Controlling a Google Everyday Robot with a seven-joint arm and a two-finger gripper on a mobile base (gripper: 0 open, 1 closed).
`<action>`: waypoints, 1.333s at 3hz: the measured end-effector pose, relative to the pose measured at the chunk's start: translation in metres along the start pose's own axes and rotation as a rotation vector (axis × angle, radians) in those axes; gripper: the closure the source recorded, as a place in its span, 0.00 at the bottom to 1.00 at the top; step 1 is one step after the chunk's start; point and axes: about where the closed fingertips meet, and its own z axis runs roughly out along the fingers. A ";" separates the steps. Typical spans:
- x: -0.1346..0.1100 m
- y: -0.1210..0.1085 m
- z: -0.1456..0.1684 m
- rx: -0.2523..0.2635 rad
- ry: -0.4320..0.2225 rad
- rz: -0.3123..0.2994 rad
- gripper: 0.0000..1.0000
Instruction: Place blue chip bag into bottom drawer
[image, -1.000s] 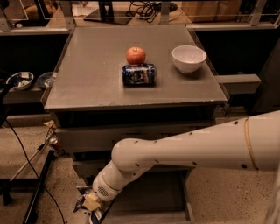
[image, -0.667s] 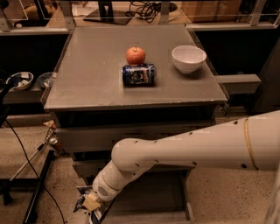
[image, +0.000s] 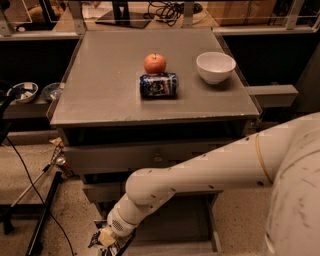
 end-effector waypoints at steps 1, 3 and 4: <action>0.011 -0.009 0.015 0.002 0.021 0.048 1.00; 0.026 -0.020 0.043 -0.028 0.054 0.107 1.00; 0.021 -0.026 0.065 -0.062 0.047 0.123 1.00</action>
Offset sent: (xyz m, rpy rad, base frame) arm -0.0038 -0.0089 -0.0838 -0.0898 0.1627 -0.0955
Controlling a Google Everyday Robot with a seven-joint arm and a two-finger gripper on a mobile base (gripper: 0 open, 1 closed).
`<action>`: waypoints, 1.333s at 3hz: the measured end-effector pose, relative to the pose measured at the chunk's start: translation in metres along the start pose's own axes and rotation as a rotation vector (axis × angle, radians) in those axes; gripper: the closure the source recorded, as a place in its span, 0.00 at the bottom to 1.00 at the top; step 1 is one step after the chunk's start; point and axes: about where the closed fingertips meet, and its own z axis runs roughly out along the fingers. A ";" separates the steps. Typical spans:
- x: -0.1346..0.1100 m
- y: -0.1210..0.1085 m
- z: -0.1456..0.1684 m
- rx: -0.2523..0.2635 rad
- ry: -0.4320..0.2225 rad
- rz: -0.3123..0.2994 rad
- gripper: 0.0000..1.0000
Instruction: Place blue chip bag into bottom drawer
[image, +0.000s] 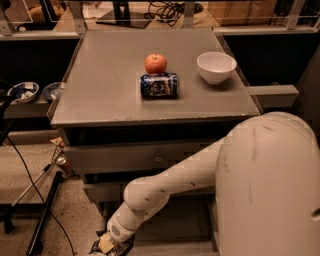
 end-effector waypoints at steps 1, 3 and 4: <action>-0.015 -0.013 0.027 -0.027 -0.010 0.027 1.00; -0.001 -0.027 0.037 0.031 0.026 0.100 1.00; 0.013 -0.041 0.042 0.071 0.047 0.160 1.00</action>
Offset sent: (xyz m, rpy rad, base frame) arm 0.0202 0.0312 -0.0333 0.0266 0.0387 -0.0312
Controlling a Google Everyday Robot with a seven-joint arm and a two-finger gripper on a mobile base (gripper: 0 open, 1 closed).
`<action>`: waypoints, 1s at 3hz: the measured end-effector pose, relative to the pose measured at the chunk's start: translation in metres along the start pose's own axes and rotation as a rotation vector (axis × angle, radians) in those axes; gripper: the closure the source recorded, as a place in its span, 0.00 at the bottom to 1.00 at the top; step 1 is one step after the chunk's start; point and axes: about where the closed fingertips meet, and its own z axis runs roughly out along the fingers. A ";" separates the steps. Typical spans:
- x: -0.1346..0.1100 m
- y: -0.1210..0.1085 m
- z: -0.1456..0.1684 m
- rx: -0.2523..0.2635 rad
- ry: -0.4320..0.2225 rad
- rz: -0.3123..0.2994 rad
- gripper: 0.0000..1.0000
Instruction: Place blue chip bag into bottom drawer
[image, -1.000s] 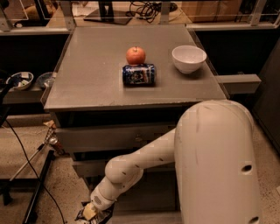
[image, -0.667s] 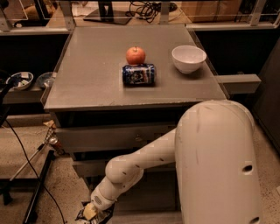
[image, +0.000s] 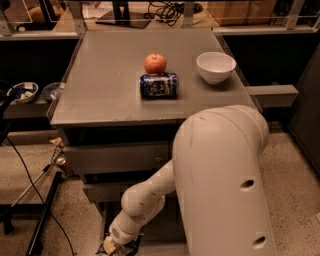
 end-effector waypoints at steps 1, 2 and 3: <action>0.010 -0.015 0.002 0.035 0.016 0.045 1.00; 0.024 -0.038 0.005 0.049 0.034 0.103 1.00; 0.024 -0.039 0.006 0.049 0.035 0.105 1.00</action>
Offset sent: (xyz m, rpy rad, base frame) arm 0.0117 -0.0624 -0.0502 -0.1276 0.0782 -0.1349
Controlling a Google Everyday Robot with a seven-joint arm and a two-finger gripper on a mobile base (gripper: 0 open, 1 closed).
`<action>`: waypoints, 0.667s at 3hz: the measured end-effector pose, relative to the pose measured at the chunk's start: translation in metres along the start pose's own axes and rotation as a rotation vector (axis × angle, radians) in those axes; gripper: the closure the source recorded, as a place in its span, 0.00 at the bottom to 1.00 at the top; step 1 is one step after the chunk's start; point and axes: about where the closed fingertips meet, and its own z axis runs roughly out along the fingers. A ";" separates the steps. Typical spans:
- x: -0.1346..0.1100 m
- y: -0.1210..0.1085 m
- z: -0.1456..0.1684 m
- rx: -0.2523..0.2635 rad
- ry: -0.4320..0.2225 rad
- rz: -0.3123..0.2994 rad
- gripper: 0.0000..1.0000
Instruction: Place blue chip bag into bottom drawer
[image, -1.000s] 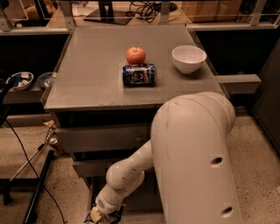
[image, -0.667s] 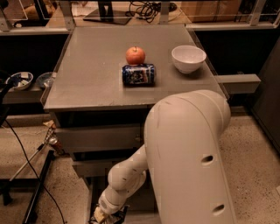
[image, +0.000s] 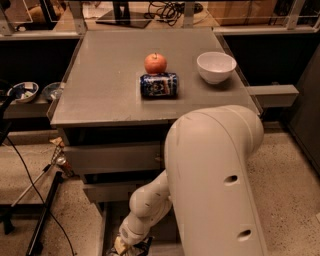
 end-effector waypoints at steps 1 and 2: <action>0.001 -0.007 0.006 0.004 0.012 0.018 1.00; 0.007 -0.031 0.018 0.011 0.018 0.055 1.00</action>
Offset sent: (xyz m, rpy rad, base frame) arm 0.0120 -0.0271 -0.0471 -0.0470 0.0385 -0.0614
